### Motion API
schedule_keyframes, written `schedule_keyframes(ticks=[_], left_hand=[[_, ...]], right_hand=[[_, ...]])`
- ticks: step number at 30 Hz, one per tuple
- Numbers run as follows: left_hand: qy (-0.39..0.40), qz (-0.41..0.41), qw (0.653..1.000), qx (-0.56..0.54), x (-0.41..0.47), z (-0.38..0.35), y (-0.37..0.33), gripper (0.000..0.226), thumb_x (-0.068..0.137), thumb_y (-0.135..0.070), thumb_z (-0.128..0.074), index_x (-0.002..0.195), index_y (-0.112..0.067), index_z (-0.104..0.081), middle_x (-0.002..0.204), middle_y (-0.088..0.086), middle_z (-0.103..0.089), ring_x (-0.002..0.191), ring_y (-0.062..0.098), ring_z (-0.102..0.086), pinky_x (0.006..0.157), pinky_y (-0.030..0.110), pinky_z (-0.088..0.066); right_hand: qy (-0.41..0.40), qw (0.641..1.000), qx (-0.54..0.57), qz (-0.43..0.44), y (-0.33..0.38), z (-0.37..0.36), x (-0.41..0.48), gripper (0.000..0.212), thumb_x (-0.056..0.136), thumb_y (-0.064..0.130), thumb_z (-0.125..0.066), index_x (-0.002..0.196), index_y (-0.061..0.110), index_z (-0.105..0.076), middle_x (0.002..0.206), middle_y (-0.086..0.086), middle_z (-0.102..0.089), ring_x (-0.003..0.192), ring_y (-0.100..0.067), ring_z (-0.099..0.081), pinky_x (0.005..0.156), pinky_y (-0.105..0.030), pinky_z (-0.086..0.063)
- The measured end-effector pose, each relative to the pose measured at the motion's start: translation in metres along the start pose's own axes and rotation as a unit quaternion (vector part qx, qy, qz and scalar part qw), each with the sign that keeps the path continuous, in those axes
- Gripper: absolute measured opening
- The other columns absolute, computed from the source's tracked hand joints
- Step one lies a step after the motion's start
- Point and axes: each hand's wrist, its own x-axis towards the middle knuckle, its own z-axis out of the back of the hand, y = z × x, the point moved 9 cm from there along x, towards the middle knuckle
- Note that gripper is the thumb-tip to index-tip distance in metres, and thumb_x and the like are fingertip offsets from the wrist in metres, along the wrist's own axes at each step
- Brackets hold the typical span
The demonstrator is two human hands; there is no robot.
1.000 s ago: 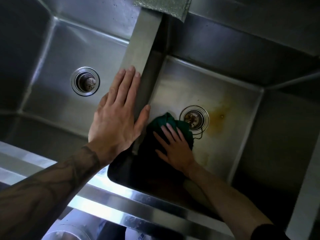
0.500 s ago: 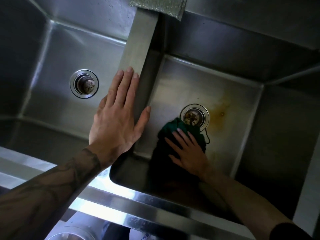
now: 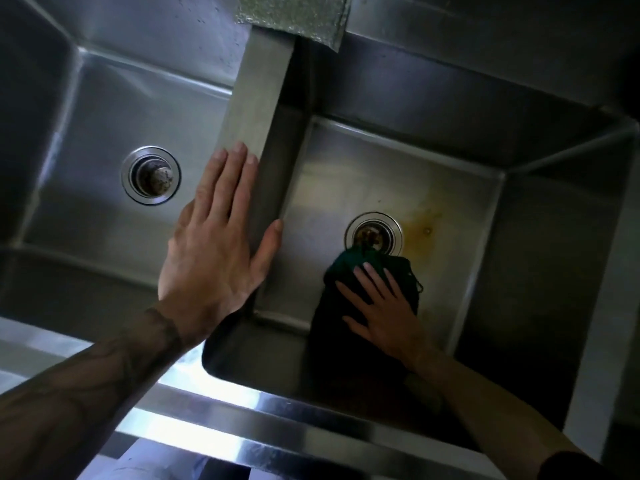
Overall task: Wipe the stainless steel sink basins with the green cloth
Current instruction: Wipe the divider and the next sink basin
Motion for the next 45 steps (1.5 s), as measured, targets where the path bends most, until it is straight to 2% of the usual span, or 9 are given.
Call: schedule_keyframes(ticks=[5,10,12,19,22,29,36,41,45], left_hand=[[-0.002,-0.001,1.0,0.002,0.0,-0.002,0.0,0.075,0.11,-0.055,-0.029,0.17,-0.011,-0.014,0.179,0.005,-0.012,0.166,0.017,-0.006,0.128,0.035,-0.025],[-0.006,0.004,1.0,-0.006,0.001,-0.002,0.001,0.077,0.109,-0.056,-0.029,0.17,-0.013,-0.014,0.179,0.003,-0.014,0.166,0.015,-0.008,0.12,0.041,-0.038],[-0.007,0.004,1.0,-0.007,0.001,0.0,0.0,0.076,0.109,-0.056,-0.028,0.17,-0.012,-0.014,0.179,0.003,-0.014,0.166,0.016,-0.008,0.121,0.041,-0.036],[-0.001,0.002,1.0,-0.018,0.0,0.001,-0.001,0.077,0.109,-0.056,-0.027,0.17,-0.011,-0.015,0.179,0.005,-0.014,0.166,0.018,-0.008,0.125,0.041,-0.031],[-0.002,0.0,1.0,-0.019,0.001,0.0,-0.001,0.077,0.109,-0.056,-0.029,0.17,-0.011,-0.016,0.179,0.005,-0.014,0.166,0.018,-0.008,0.124,0.041,-0.031],[0.005,0.001,1.0,-0.029,0.001,0.0,0.0,0.077,0.109,-0.057,-0.028,0.17,-0.01,-0.014,0.179,0.006,-0.014,0.166,0.018,-0.007,0.124,0.042,-0.033],[-0.006,0.007,0.999,-0.031,0.001,0.0,0.001,0.077,0.109,-0.058,-0.027,0.17,-0.013,-0.015,0.179,0.003,-0.015,0.165,0.01,-0.001,0.122,0.041,-0.033],[-0.005,0.01,1.0,-0.028,0.001,0.0,0.002,0.077,0.108,-0.058,-0.028,0.17,-0.014,-0.014,0.179,0.002,-0.014,0.165,0.011,-0.002,0.118,0.042,-0.036],[-0.007,0.014,0.999,-0.033,0.001,-0.001,0.001,0.078,0.107,-0.057,-0.031,0.17,-0.013,-0.016,0.179,0.002,-0.014,0.166,0.011,-0.003,0.115,0.044,-0.039]], right_hand=[[0.005,1.0,0.0,-0.02,-0.011,0.0,-0.021,0.071,0.106,0.064,-0.031,0.166,0.027,-0.022,0.172,-0.017,-0.015,0.161,-0.036,-0.009,0.127,-0.06,-0.013],[-0.009,1.0,0.016,-0.011,0.003,0.005,0.012,0.071,0.105,0.063,-0.039,0.165,0.026,-0.029,0.172,-0.015,-0.021,0.161,-0.035,-0.015,0.129,-0.058,-0.011],[-0.007,1.0,0.013,-0.023,-0.009,0.002,-0.007,0.069,0.105,0.061,-0.036,0.165,0.026,-0.028,0.171,-0.015,-0.023,0.161,-0.034,-0.015,0.129,-0.057,-0.013],[0.024,0.982,0.022,-0.185,-0.085,0.007,-0.063,0.067,0.103,0.058,-0.035,0.162,0.025,-0.035,0.167,-0.023,-0.031,0.157,-0.044,-0.022,0.124,-0.064,-0.025],[0.023,0.97,0.025,-0.241,-0.099,0.012,-0.059,0.068,0.104,0.056,-0.034,0.163,0.023,-0.033,0.168,-0.023,-0.027,0.158,-0.043,-0.018,0.126,-0.062,-0.021],[0.035,0.961,0.017,-0.273,-0.081,-0.002,-0.086,0.073,0.105,0.061,-0.021,0.164,0.019,-0.026,0.168,-0.025,-0.021,0.158,-0.045,-0.013,0.125,-0.064,-0.018],[-0.017,0.931,0.031,-0.363,-0.138,0.02,-0.045,0.069,0.106,0.06,-0.026,0.166,0.025,-0.022,0.169,-0.021,-0.021,0.16,-0.04,-0.011,0.127,-0.06,-0.012],[0.004,0.941,0.022,-0.339,-0.107,0.006,-0.069,0.071,0.107,0.062,-0.019,0.166,0.023,-0.021,0.169,-0.023,-0.02,0.159,-0.042,-0.01,0.126,-0.062,-0.015],[-0.009,0.943,0.019,-0.331,-0.128,0.017,-0.051,0.07,0.106,0.061,-0.019,0.165,0.024,-0.024,0.168,-0.023,-0.022,0.158,-0.043,-0.014,0.125,-0.063,-0.019]])
